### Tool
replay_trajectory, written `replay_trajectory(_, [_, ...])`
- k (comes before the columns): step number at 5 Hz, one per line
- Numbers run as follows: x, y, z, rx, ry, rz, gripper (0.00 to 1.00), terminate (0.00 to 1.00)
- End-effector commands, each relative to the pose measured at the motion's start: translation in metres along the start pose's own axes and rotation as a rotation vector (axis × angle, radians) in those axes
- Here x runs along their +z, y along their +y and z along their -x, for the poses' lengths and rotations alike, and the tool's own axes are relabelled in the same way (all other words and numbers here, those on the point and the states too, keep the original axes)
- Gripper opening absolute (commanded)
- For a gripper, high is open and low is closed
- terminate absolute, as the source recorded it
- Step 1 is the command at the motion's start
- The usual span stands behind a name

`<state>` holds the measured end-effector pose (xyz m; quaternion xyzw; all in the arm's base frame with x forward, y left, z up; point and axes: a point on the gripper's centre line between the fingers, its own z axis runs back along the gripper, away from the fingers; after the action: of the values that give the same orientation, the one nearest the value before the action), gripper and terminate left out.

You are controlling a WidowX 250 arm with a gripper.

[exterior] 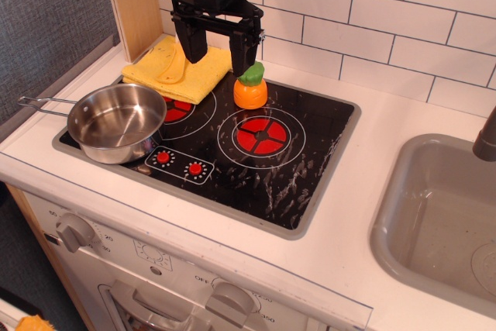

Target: PLACE THE PAN AT THE RIGHT SIDE OF THE TABLE

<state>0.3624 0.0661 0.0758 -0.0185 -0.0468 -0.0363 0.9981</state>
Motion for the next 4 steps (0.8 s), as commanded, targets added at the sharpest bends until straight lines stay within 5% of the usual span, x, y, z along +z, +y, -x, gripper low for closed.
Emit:
replay_trajectory(1, [0.0,0.0,0.0,0.0,0.0,0.0,1.0,0.0])
replay_trajectory(3, [0.009,0.011,0.022,0.007,0.004,-0.012,1.0,0.0])
replay_trajectory(4, [0.019,0.016,0.039,0.011,-0.001,-0.075,1.0,0.0])
